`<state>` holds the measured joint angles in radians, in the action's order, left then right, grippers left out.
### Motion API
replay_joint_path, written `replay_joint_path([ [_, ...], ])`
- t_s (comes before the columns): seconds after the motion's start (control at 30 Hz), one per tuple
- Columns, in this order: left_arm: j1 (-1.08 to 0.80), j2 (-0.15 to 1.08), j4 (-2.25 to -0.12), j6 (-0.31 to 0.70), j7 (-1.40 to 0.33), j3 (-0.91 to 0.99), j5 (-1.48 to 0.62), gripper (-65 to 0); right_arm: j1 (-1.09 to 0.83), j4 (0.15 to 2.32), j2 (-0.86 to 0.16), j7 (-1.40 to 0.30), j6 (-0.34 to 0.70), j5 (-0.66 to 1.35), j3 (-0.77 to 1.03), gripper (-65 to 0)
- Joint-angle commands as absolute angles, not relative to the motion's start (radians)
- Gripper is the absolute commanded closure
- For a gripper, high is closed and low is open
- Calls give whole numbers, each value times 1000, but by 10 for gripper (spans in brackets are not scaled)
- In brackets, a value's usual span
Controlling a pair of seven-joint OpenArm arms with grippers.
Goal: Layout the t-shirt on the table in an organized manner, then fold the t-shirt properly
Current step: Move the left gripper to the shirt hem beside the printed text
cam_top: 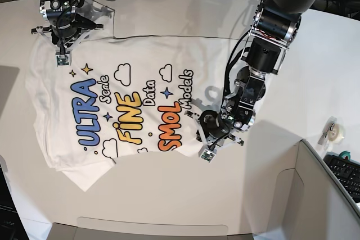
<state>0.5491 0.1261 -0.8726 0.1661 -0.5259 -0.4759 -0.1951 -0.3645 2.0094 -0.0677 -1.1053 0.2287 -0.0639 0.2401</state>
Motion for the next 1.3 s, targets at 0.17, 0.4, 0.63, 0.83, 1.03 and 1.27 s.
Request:
replay_joint_path([
  [0.17, 561, 177, -872, 145, -575, -472, -168, -29, -340, 1834, -76, -1064, 223, -139, 245, 0],
  [0.4, 556, 188, -920, 145, -575, -472, -165, -30, -349, 1804, -74, -1049, 223, -145, 245, 0],
  [0.63, 605, 202, -914, 101, -562, -472, -165, -30, -414, 1805, -74, -1046, 223, -140, 245, 0],
  [0.83, 654, 203, -914, -21, -559, -472, -165, -31, -469, 1805, -76, -1032, 223, -139, 245, 0],
  [1.03, 664, 203, -918, -25, -564, -472, -163, -31, -493, 1804, -76, -1000, 223, -139, 245, 0],
  [1.27, 599, 194, -1196, -19, -734, -476, -173, -76, -484, 1804, -71, -1001, 223, -139, 243, 0],
])
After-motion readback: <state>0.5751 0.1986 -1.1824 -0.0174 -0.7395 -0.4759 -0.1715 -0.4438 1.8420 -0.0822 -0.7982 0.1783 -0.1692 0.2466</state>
